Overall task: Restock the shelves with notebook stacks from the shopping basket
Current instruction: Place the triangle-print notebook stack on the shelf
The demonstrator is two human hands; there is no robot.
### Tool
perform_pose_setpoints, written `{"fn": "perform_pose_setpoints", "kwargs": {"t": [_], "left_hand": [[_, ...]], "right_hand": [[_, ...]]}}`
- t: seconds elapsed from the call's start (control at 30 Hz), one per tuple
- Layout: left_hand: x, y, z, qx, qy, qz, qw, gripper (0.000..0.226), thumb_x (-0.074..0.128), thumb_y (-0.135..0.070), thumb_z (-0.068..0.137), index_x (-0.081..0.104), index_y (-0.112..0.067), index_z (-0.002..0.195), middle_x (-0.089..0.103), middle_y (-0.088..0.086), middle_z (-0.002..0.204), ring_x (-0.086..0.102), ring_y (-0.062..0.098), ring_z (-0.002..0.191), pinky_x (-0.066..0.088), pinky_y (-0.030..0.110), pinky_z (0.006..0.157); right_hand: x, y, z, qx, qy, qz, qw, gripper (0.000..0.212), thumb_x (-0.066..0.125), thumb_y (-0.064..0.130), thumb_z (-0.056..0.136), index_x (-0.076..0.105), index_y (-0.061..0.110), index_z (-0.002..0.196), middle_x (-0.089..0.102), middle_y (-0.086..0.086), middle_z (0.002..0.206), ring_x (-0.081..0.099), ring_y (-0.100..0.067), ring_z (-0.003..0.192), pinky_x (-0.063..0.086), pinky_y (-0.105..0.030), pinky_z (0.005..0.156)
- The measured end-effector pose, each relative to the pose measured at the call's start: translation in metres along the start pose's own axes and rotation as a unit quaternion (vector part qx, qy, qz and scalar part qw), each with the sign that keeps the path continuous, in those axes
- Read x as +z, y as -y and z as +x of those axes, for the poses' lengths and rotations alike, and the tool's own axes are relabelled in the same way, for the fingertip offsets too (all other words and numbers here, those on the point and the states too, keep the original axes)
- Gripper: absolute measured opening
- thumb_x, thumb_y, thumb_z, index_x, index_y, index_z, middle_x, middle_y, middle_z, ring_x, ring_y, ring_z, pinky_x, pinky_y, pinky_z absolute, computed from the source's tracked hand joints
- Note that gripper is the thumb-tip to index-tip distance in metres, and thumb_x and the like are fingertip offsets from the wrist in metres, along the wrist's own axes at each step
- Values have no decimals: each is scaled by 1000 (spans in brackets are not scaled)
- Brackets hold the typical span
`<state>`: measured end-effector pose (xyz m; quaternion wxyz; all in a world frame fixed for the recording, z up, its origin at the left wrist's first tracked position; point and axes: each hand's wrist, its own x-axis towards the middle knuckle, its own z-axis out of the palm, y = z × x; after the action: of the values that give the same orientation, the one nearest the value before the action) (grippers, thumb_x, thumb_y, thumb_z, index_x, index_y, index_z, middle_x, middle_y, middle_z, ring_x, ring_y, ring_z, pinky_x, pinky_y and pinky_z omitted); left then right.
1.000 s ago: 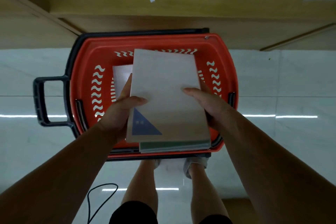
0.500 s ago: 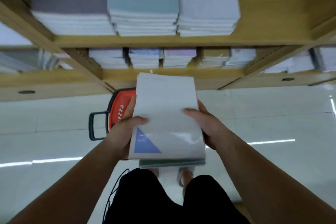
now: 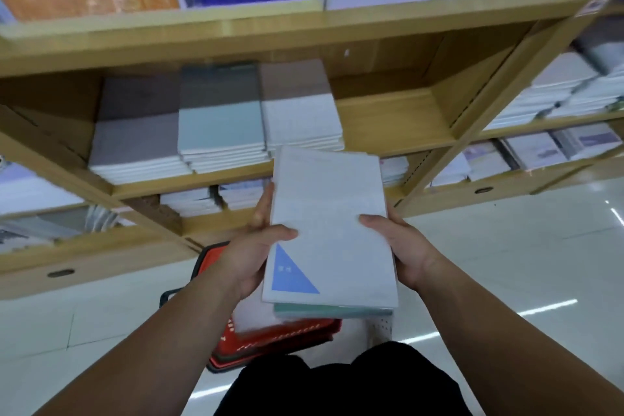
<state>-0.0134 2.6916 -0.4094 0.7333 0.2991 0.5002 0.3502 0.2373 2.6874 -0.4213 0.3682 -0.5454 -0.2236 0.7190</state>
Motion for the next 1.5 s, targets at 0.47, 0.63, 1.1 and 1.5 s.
{"fn": "perform_pose_setpoints", "kwargs": {"t": [0.47,0.63,1.1,1.5], "left_hand": [[181,-6,144,0,-44,-54,998,92,58,15,83,43,-47,150,69,0,136,68,33,120,55,48,95],[176,-23,205,36,-68,-15,997,97,63,15,80,35,-33,159,73,-22,121,71,4,109,53,28,96],[160,29,212,-103,-172,-11,980,49,75,-29,90,59,-27,136,63,5,132,61,28,116,56,43,79],[161,15,241,-93,-221,-234,942,46,74,-34,93,61,-6,127,71,23,121,71,39,83,63,46,76]], "right_hand": [[-181,142,62,-24,7,-38,999,52,69,9,93,61,34,138,75,-4,125,72,-31,114,54,-53,101],[-181,166,114,-39,8,-62,997,52,69,8,94,61,35,137,75,-2,125,72,-30,113,56,-49,96],[-177,164,212,-21,-57,-103,993,42,75,7,90,69,26,127,80,-2,108,78,-22,89,62,-35,70],[-143,187,244,-43,-61,-126,989,40,77,14,90,67,23,128,81,0,98,77,-24,91,61,-33,70]]}}
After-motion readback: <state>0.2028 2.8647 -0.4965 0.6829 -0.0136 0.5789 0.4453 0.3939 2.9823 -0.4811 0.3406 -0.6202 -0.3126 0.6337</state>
